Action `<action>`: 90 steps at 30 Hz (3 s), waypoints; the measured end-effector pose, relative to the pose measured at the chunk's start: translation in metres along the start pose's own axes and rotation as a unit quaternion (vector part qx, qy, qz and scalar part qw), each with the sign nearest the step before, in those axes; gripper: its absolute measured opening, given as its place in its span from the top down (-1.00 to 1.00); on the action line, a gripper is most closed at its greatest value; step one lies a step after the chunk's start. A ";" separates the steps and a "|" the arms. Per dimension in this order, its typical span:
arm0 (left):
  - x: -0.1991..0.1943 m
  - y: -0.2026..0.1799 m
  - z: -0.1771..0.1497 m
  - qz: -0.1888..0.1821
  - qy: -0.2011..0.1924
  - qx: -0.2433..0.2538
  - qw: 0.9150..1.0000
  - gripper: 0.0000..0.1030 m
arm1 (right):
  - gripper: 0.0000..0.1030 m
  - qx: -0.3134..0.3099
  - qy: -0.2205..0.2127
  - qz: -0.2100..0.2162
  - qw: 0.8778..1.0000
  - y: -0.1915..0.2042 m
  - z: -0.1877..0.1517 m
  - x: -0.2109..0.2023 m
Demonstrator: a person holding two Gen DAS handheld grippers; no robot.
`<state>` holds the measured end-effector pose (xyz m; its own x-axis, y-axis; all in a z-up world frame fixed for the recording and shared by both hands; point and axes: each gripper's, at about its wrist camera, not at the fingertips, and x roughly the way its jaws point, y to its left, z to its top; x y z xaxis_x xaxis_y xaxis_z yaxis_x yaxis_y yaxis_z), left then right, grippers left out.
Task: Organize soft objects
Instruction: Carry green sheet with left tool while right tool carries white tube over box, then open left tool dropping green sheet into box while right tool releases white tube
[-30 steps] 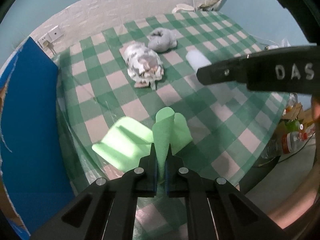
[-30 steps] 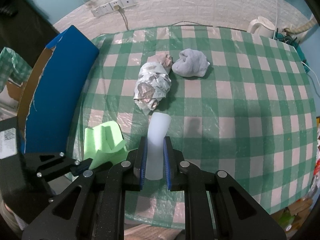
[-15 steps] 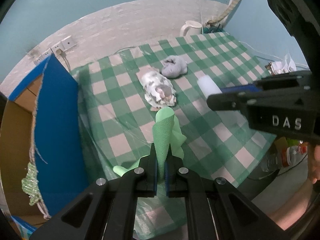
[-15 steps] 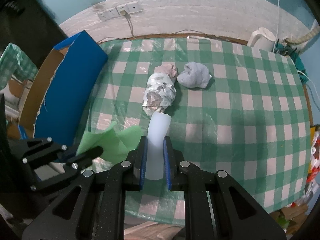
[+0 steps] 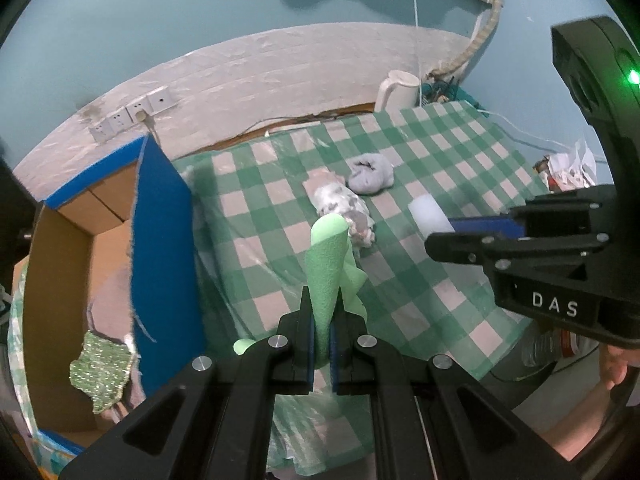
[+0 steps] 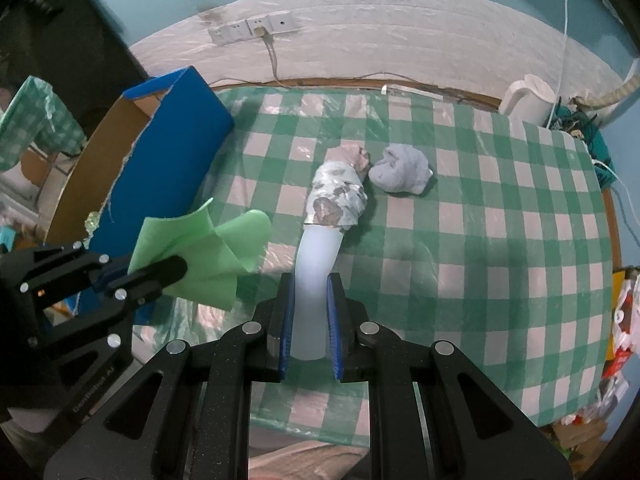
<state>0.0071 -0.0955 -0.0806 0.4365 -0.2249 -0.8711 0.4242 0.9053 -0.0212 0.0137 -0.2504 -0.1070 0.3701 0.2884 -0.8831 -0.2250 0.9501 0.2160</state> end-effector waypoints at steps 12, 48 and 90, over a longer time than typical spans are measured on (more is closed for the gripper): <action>-0.029 0.032 0.006 0.020 -0.029 -0.030 0.999 0.90 | 0.72 -0.025 -0.013 0.009 1.000 0.031 0.016 -0.011; -0.075 0.182 -0.035 0.085 -0.053 -0.165 0.981 0.90 | 0.72 -0.142 0.003 0.044 0.989 0.194 0.067 0.016; -0.060 0.211 -0.045 0.092 -0.044 -0.203 0.974 -0.02 | -0.13 -0.119 0.009 0.030 0.992 0.183 0.073 0.042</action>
<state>0.0341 0.1254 -0.0549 0.5490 -0.0593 -0.8337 -0.0093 0.9970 -0.0770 0.0543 -0.0556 -0.0742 0.3347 0.3393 -0.8791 -0.4532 0.8759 0.1655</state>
